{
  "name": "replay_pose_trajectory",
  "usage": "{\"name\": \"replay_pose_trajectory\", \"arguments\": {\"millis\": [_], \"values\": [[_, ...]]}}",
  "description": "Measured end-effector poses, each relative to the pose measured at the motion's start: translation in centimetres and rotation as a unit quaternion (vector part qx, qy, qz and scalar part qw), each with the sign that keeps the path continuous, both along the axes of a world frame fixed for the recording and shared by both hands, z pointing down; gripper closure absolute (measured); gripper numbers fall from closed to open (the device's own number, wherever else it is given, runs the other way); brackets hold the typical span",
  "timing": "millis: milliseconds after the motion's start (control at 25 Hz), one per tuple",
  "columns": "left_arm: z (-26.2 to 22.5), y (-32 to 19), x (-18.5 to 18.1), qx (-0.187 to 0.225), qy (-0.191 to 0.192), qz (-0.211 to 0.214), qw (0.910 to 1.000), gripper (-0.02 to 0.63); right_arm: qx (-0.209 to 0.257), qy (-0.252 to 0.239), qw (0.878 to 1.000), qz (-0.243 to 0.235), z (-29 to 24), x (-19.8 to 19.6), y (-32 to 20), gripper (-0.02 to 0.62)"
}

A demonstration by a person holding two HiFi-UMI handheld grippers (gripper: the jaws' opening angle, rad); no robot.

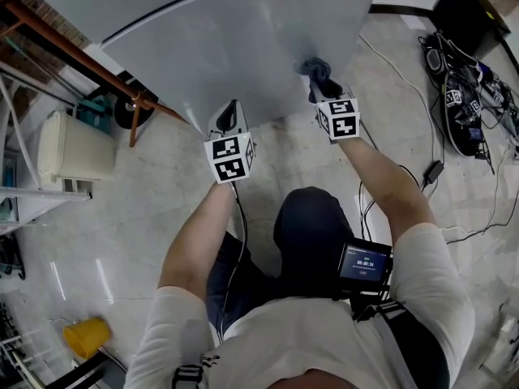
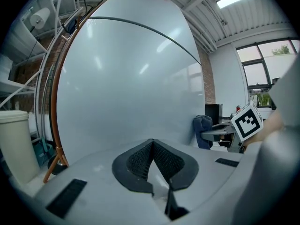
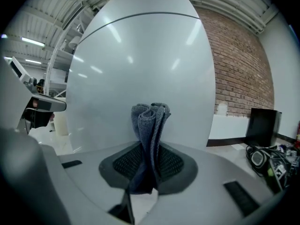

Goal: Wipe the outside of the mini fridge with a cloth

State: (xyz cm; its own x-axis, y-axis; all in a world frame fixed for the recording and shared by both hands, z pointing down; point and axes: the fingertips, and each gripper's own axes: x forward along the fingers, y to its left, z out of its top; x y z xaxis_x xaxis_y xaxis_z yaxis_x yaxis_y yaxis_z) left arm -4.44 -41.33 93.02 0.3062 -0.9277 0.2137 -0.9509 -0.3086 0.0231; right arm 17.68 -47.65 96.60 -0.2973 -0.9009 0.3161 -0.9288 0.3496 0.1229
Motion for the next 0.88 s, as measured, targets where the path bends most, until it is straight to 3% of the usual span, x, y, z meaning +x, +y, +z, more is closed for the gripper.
{"name": "replay_pose_trajectory", "arguments": {"millis": [560, 880], "values": [[-3.2, -1.4, 1.6, 0.045, 0.031, 0.022, 0.9983, 0.606, 0.054, -0.011, 0.998, -0.022, -5.3, -1.1, 1.7, 0.515], [-8.9, -1.1, 2.6, 0.025, 0.036, 0.031, 0.9986, 0.606, 0.036, -0.008, 0.999, -0.023, -10.9, -0.1, 3.5, 0.515]]}}
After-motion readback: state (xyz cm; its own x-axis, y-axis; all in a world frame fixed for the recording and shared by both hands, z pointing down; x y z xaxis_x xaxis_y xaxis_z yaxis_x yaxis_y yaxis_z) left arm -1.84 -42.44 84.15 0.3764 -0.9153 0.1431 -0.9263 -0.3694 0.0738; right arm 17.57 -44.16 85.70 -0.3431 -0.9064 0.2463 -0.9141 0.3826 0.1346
